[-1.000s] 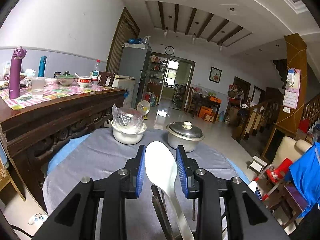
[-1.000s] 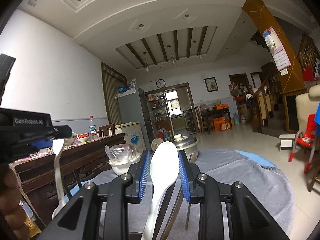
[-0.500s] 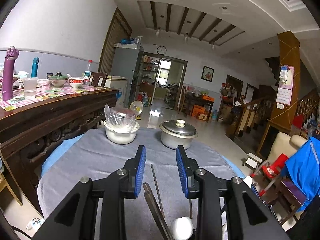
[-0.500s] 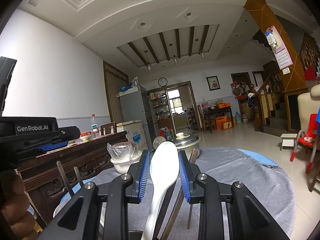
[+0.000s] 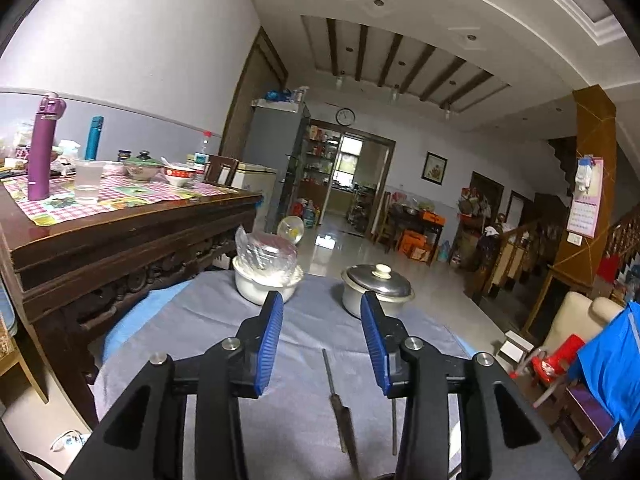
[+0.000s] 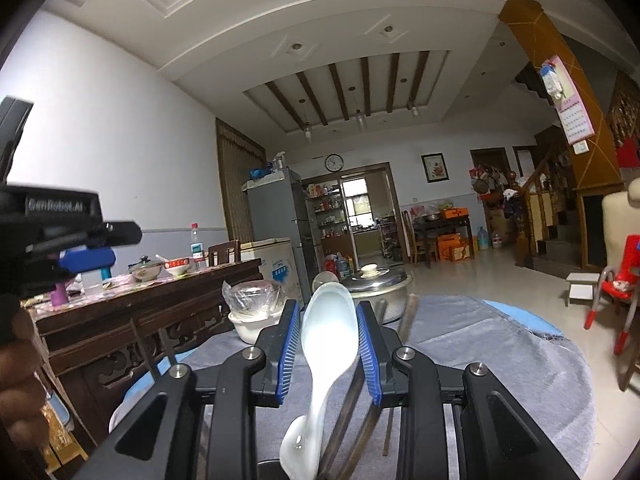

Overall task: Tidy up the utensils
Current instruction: 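Lower the spoons into the metal cup and open both grippers, then withdraw both grippers from the cup and move toward the last dark chopsticks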

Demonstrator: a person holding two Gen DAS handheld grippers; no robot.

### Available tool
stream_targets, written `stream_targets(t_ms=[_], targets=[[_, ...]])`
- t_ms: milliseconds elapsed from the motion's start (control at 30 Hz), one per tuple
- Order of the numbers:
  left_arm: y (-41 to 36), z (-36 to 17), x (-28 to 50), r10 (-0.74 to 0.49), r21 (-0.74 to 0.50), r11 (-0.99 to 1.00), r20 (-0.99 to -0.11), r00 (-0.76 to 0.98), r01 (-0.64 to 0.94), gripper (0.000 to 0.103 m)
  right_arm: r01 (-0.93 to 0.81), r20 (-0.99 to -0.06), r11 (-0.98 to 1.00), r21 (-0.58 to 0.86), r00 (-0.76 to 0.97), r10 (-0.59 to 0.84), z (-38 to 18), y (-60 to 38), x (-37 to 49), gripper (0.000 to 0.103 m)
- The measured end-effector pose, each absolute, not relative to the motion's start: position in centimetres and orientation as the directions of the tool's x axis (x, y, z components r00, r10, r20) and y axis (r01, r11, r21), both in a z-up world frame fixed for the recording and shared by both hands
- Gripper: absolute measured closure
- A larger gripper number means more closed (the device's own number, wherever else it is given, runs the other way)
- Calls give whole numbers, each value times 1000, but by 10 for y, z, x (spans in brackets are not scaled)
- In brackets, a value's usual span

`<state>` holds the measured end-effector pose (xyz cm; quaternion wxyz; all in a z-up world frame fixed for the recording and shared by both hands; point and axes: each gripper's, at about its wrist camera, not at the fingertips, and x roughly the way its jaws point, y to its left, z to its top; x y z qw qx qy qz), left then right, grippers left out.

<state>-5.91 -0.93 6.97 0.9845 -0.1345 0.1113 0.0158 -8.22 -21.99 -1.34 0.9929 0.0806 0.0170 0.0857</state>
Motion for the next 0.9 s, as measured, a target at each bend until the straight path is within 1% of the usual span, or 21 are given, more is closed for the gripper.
stream_targets(t_ms=[133,233,267,367,533,600,667,733,800,900], targets=[[0,71,-61,13,-276,958,-221,975,-75,58,-174,-29,971,166,983,181,-12,-222,-85,71],[4,71,-62,22,-278,957,-221,975,-85,57,-160,-21,971,176,986,167,-6,-228,-88,68],[5,72,-61,23,-280,956,-221,975,-87,56,-149,-14,972,183,988,154,-2,-232,-89,66],[9,72,-62,31,-286,953,-224,974,-96,54,-118,5,970,212,993,119,7,-246,-94,54],[16,72,-62,44,-292,950,-234,971,-113,50,-69,35,963,260,997,62,22,-270,-102,53],[19,73,-63,49,-295,948,-235,971,-119,44,-48,41,960,277,998,38,27,-281,-105,52],[23,75,-64,62,-294,947,-233,971,-131,42,-27,40,956,291,999,16,31,-289,-105,52],[25,77,-66,78,-286,948,-226,971,-143,40,-1,28,951,308,1000,-8,32,-299,-104,52],[27,78,-67,95,-272,950,-222,970,-155,31,34,-6,945,324,999,-34,31,-310,-99,51],[33,79,-67,124,-253,950,-224,967,-180,28,72,-55,933,351,997,-56,27,-324,-92,51]])
